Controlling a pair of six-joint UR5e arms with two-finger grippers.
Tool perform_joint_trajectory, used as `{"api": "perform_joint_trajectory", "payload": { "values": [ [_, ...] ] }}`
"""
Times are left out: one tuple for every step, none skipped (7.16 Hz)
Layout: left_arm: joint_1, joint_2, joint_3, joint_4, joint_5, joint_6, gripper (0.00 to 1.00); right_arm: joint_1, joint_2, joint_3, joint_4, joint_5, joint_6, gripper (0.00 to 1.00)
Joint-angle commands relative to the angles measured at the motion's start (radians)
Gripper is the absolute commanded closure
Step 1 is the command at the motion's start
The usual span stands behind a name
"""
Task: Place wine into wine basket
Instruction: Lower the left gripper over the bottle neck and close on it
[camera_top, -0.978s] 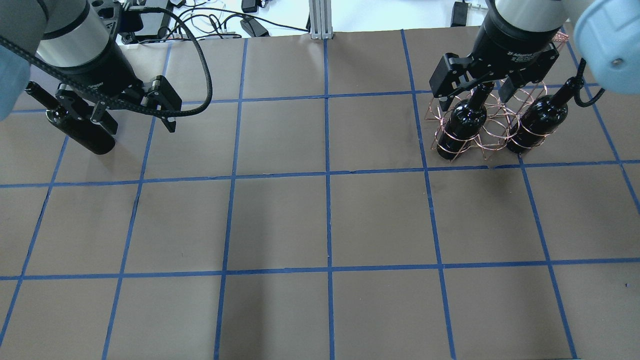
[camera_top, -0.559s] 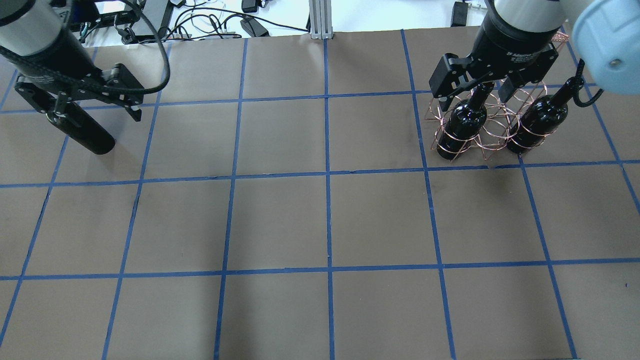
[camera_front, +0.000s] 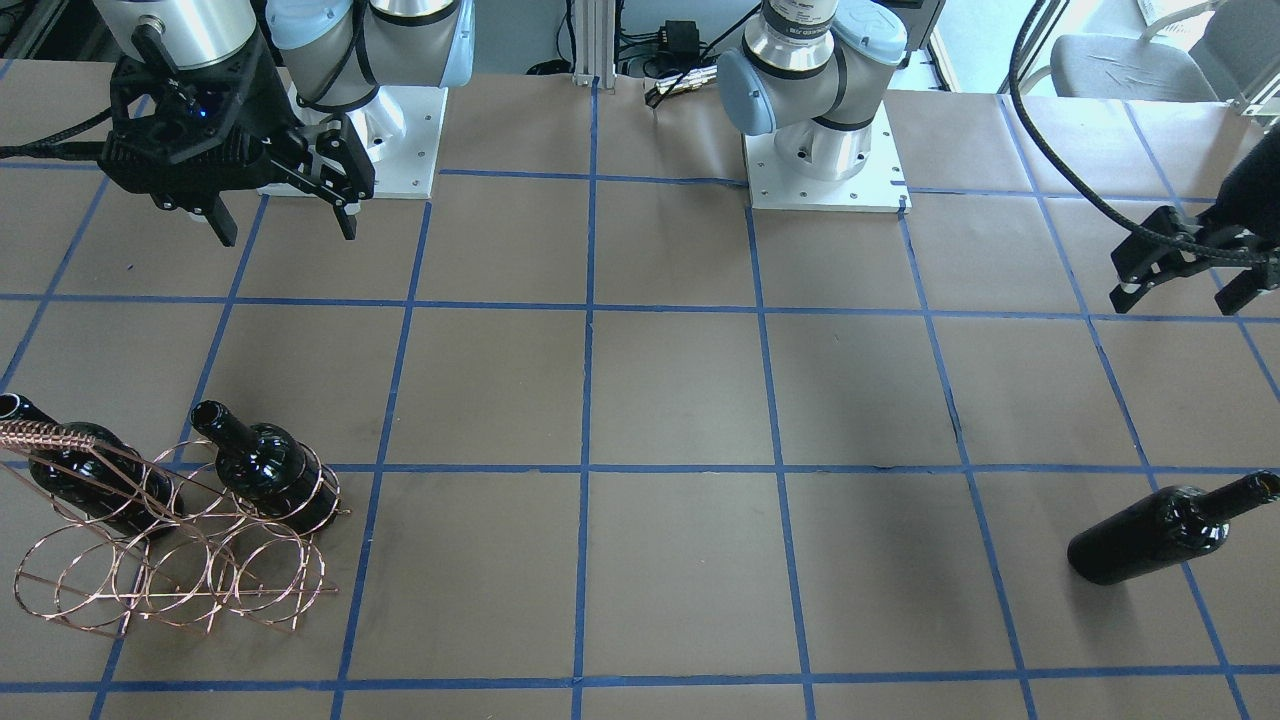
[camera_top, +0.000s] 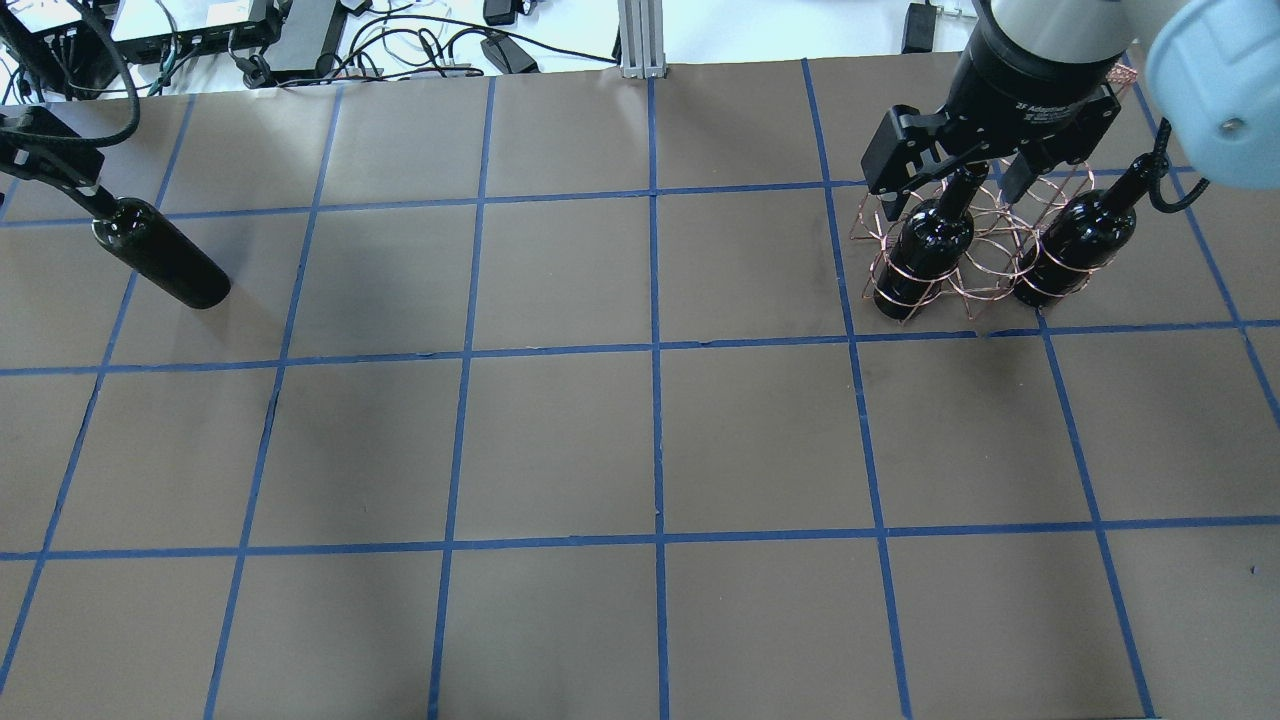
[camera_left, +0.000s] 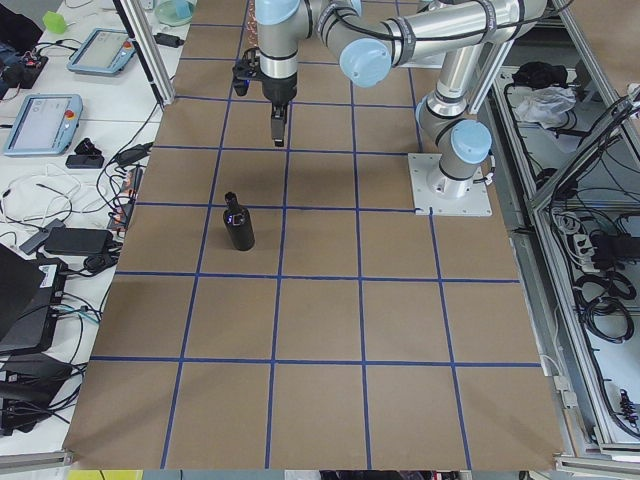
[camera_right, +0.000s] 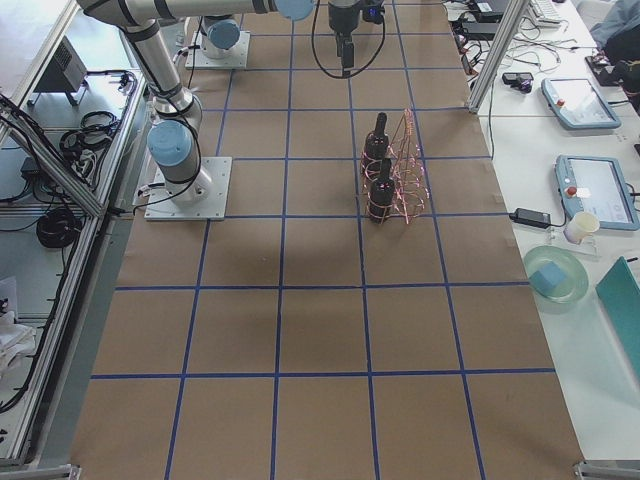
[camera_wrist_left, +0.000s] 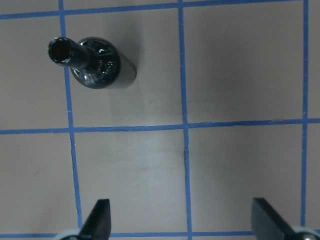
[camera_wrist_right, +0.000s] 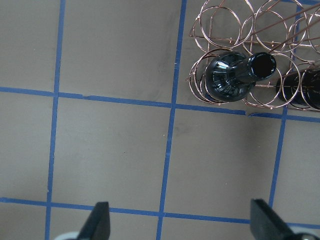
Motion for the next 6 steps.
{"api": "perform_joint_trajectory", "payload": {
  "values": [
    [0.071,-0.111,0.102,0.029,-0.017,0.078,0.0,0.0,0.002,0.002,0.001,0.005,-0.001,0.0],
    [0.08,-0.167,0.15,0.029,-0.01,0.078,0.0,0.0,0.002,0.002,0.001,0.007,-0.001,0.0],
    [0.085,-0.208,0.169,0.047,-0.019,0.087,0.0,0.0,0.004,0.002,0.002,0.007,-0.001,0.0],
    [0.085,-0.242,0.17,0.121,-0.022,0.116,0.0,0.0,0.003,0.002,0.002,0.007,-0.001,0.0],
    [0.085,-0.271,0.17,0.145,-0.025,0.116,0.0,0.0,0.004,0.002,0.002,0.007,-0.001,0.0],
    [0.085,-0.291,0.17,0.159,-0.053,0.109,0.0,0.0,0.004,0.002,0.001,0.009,-0.001,0.0]
  ]
}}
